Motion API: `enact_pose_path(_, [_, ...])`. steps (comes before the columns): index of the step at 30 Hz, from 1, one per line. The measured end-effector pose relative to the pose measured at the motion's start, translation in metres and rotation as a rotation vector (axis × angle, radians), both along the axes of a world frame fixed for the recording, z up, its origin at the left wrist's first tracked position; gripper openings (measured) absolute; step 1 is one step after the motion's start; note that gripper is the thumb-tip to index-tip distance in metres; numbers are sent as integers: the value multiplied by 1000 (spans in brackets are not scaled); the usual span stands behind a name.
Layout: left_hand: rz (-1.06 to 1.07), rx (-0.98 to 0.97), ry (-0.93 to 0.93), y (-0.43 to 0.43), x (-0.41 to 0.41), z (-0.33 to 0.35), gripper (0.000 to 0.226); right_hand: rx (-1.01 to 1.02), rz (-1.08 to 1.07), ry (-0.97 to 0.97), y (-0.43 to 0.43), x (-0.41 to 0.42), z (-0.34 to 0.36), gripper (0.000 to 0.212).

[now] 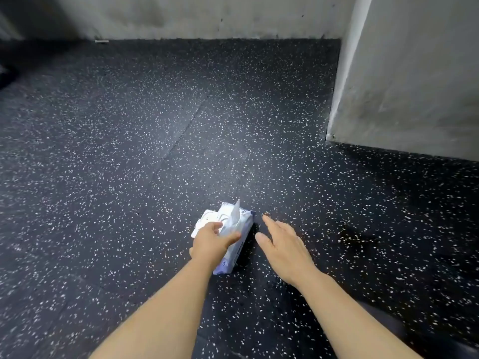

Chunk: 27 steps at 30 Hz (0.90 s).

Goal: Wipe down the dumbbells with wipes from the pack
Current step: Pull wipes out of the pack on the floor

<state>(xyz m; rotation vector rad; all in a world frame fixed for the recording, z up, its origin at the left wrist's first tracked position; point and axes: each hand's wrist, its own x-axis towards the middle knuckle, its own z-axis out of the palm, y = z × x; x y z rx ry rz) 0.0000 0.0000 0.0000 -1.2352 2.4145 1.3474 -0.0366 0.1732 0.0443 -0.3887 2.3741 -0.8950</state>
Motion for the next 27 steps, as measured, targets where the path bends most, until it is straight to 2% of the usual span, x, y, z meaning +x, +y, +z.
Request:
enact_pose_path(2, [43,-68,48,0,-2,-2,15,9,6,18,-1,4,-5,56])
enact_pose_path(4, [147,-50,108,-1,-2,-8,36,13,0,8,0,5,-13,54])
enact_pose_path(5, [194,-6,146,-2,-2,-9,37,4,-16,-3,-2,5,-18,53])
enact_pose_path(8, [248,94,162,-10,0,-4,24,-23,16,-24,-18,12,-24,48])
enact_pose_path(11, [262,227,172,-19,2,4,18,-17,217,19,-47,22,-25,46])
enact_pose_path(15, [291,354,186,-38,2,1,38,146,496,99,-76,28,-31,51])
enact_pose_path(17, [293,364,186,-44,6,4,38,217,533,107,-78,29,-38,45])
enact_pose_path(20, [324,400,220,-46,14,15,24,270,593,127,-74,31,-45,51])
enact_pose_path(25, [316,433,300,-42,20,27,26,284,618,147,-74,25,-48,56])
enact_pose_path(27, [373,554,341,-41,17,39,26,292,581,69,-74,24,-48,49])
